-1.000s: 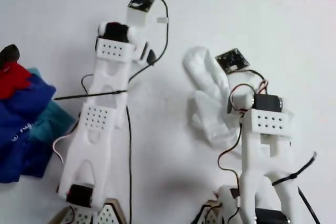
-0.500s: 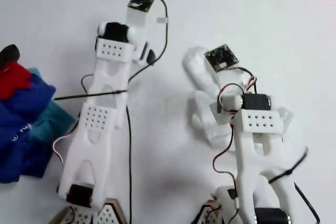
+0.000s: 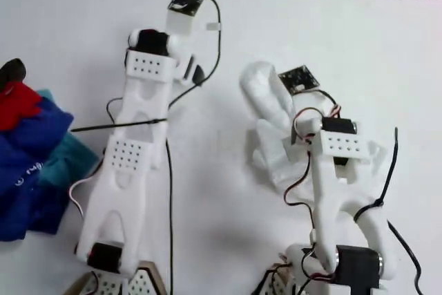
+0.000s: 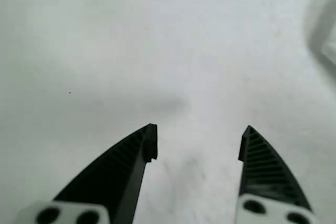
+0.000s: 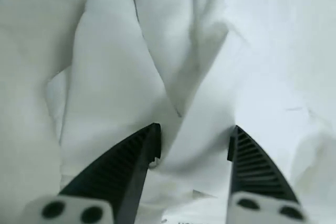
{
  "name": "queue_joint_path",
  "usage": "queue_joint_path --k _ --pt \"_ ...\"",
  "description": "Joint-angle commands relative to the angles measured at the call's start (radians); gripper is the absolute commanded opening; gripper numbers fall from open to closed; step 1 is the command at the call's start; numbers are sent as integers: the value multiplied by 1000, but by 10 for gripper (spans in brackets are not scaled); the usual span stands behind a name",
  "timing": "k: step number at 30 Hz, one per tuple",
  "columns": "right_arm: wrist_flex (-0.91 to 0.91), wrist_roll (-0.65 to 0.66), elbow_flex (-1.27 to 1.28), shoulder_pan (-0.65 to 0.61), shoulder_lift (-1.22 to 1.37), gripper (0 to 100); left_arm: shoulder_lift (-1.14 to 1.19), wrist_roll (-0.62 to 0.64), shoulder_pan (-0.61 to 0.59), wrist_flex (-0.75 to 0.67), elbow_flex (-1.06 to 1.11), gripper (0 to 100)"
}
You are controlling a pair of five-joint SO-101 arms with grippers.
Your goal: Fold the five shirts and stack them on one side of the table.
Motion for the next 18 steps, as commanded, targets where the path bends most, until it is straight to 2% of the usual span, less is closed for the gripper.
queue_joint_path --k 1,3,5,12,18 --pt "-15 0 -11 22 -2 127 -80 -5 -6 6 -30 267" --pt "-19 -5 -12 22 -7 2 -80 -5 -6 6 -30 267" --pt "-27 -8 -12 22 -8 39 -80 -5 -8 8 -30 267" --pt "7 -9 -84 13 -44 19 -86 -6 -57 17 -30 267" --pt "223 -18 -279 -147 -197 19 -114 -6 -163 21 -28 267"
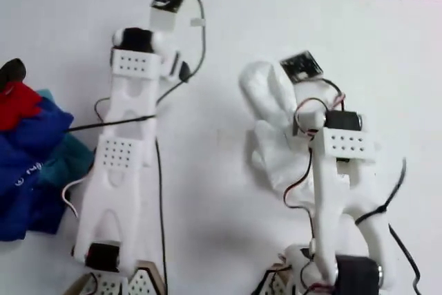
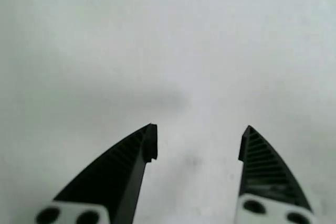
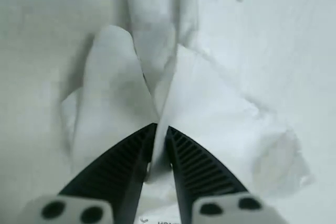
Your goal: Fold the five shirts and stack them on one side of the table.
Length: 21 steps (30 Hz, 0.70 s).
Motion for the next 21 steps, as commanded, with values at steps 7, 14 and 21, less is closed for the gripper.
queue_joint_path --k 7,14,21 --pt "412 -71 -592 -275 -176 19 -176 -72 -212 20 -27 267" --pt "624 -64 -937 -277 -189 19 -249 -94 -212 20 82 267" --pt "622 -63 -796 -239 -315 19 -397 -77 18 17 286 270"
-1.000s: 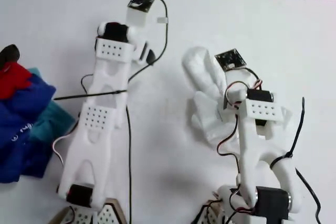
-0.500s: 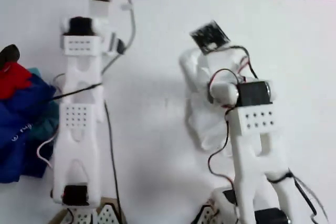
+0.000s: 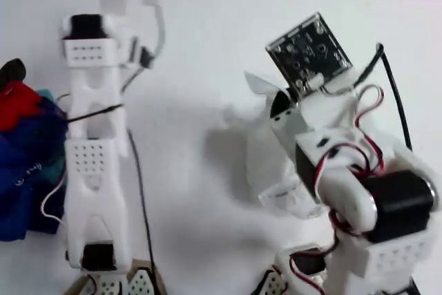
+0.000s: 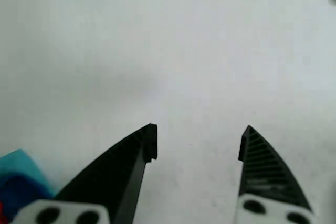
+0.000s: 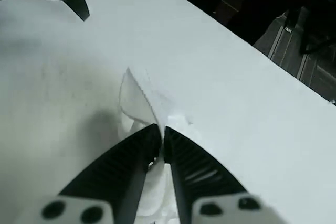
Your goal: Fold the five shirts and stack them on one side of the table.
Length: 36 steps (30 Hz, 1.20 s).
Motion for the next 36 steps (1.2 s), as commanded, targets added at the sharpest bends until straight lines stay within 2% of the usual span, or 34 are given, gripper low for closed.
queue_joint_path --k 1,4,7,10,13,19,21,28,36 --pt "24 5 97 38 -76 19 -146 29 160 17 68 272" --pt "22 60 187 59 -120 19 -183 44 279 18 170 273" --pt "21 103 224 122 -136 19 -219 37 347 20 341 294" --pt "21 157 235 225 -134 20 -282 -87 367 18 558 293" --pt "7 180 264 317 -137 20 -365 -157 371 15 711 278" --pt "-15 176 368 461 -143 20 -470 -201 419 -21 881 274" --pt "-13 180 377 498 -143 21 -471 -173 439 -75 918 273" --pt "-10 186 379 605 -145 21 -470 106 508 -304 1000 275" --pt "-5 186 381 605 -145 21 -468 137 459 -528 1159 275"
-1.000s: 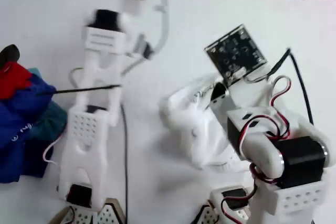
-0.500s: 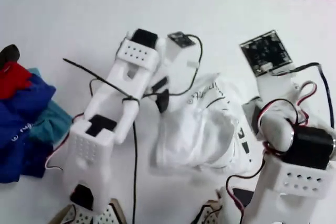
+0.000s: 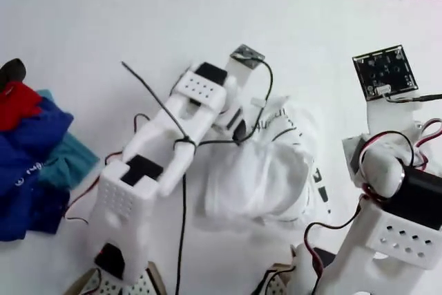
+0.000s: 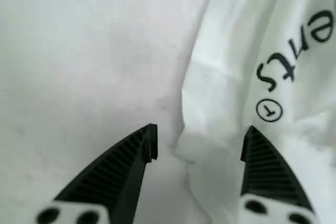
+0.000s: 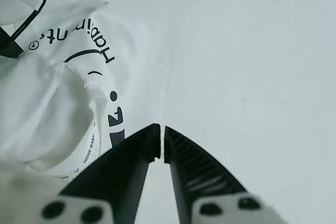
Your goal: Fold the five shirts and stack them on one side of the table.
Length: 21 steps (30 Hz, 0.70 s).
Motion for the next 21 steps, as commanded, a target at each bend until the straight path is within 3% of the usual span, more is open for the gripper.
queue_joint_path --k 1,9,17,21 --pt "-1 9 -3 10 -25 21 -68 11 -31 -94 48 275" --pt "-1 8 -3 5 -25 21 -66 8 -8 -138 145 269" --pt "-1 3 -3 7 -25 21 -66 -11 35 -137 170 27" --pt "-1 3 -3 10 -25 21 -66 -46 51 -130 171 27"
